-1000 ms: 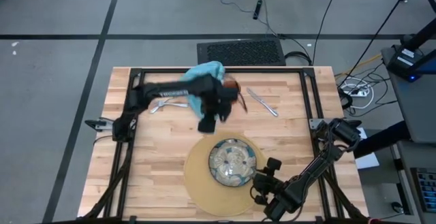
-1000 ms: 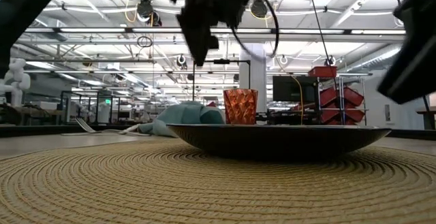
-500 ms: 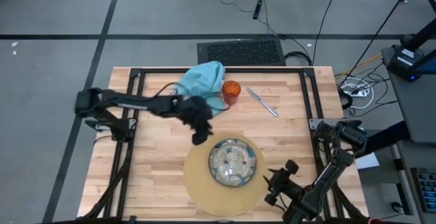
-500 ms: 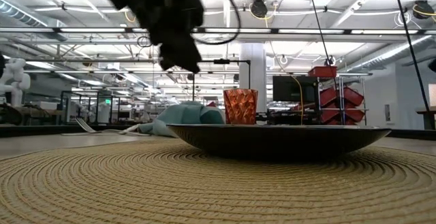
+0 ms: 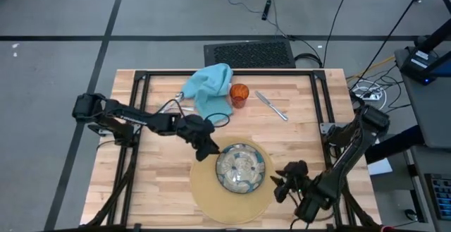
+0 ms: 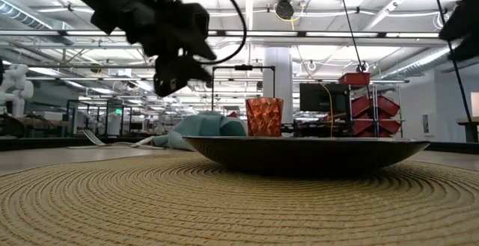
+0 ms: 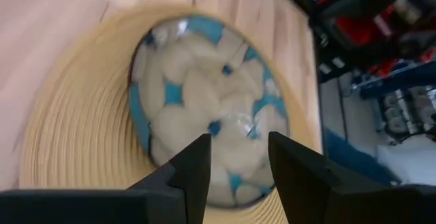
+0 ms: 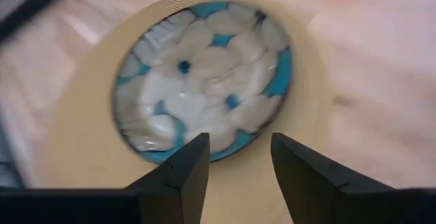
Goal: Set table place
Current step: Adjust the pattern plate on the brown placemat
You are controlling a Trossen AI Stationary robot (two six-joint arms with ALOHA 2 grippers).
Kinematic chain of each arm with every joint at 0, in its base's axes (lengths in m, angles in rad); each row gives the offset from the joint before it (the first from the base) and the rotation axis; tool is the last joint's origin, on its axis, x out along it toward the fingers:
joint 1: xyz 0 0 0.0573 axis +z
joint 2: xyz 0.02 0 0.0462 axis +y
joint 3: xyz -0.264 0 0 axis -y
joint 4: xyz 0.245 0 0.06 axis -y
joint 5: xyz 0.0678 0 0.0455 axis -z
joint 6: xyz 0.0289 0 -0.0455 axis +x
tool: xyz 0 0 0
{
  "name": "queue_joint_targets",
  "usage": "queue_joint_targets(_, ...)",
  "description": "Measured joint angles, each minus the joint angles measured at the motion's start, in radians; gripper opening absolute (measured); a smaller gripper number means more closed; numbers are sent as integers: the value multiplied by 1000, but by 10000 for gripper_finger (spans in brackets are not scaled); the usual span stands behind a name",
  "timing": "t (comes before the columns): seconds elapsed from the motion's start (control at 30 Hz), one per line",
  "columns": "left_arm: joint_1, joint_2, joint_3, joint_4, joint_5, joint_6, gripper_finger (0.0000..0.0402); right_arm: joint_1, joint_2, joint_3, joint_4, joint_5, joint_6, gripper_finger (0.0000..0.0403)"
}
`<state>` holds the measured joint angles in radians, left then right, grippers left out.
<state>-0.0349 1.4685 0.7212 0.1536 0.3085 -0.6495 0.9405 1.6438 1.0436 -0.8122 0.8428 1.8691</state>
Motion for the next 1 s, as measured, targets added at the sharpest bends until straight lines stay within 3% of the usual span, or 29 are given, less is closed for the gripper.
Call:
queue_joint_targets(0.13, -31, 0, -86, 47, -50, -26, 129, -3, -77, -222, 410, 11, -4, 148)
queue_joint_targets(0.27, -31, 1, -244, 339, -54, -174, 129, -23, -101, -335, 614, 18, -26, 148)
queue_joint_targets(0.37, -25, 14, -347, 637, -59, -319, 129, -49, -101, -350, 628, -10, -29, 148)
queue_joint_targets(0.43, -23, 17, -382, 728, -60, -385, 129, -68, -101, -353, 629, -44, -51, 148)
queue_joint_targets(0.77, -55, 149, -328, 740, -66, -554, 129, -188, -100, -353, 614, -198, -205, 148)
queue_joint_targets(1.0, -78, 228, -295, 737, -29, -612, 129, -186, -99, -397, 581, -224, -141, 148)
